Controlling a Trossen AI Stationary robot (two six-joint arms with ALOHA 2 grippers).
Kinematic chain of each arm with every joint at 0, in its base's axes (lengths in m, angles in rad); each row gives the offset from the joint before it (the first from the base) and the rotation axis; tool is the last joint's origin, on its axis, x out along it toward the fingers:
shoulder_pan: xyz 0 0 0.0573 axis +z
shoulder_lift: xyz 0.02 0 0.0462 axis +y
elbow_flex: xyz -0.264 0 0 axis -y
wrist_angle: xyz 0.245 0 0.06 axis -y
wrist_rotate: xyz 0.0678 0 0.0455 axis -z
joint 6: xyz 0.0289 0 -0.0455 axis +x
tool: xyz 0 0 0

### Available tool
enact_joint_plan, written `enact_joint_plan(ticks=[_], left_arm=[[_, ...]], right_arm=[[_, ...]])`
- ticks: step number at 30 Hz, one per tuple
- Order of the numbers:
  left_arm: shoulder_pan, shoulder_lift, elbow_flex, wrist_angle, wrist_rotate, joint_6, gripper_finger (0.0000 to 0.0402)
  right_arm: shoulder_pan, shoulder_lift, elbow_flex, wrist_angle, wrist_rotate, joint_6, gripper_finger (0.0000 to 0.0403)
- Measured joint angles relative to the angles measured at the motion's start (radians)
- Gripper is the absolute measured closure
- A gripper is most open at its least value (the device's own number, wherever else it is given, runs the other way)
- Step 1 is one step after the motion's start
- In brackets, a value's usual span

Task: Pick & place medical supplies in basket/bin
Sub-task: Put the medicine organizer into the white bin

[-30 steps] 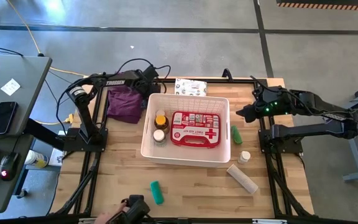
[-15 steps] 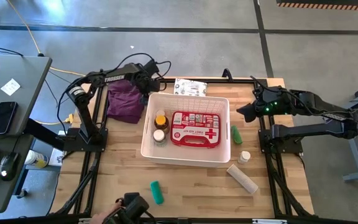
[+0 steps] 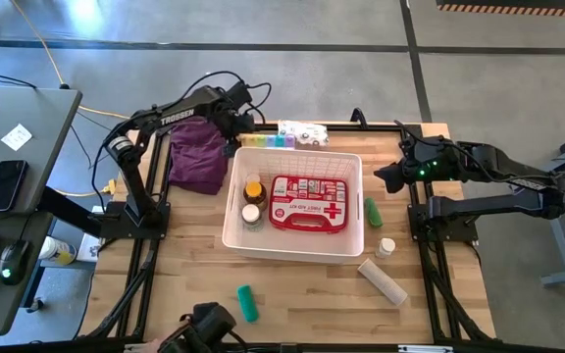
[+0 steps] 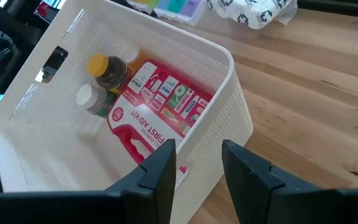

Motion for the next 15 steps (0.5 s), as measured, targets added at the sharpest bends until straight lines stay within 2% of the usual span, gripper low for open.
enact_joint_plan(ticks=[7,15], left_arm=[[0.002,0.0,0.052,-0.018,-0.064,-0.005,0.0115],[0.002,0.0,0.054,-0.037,-0.135,-0.017,0.0109]], right_arm=[[0.0,0.0,0.0,0.0,0.0,-0.038,0.0281],[0.0,0.0,0.0,0.0,0.003,-0.062,0.0281]])
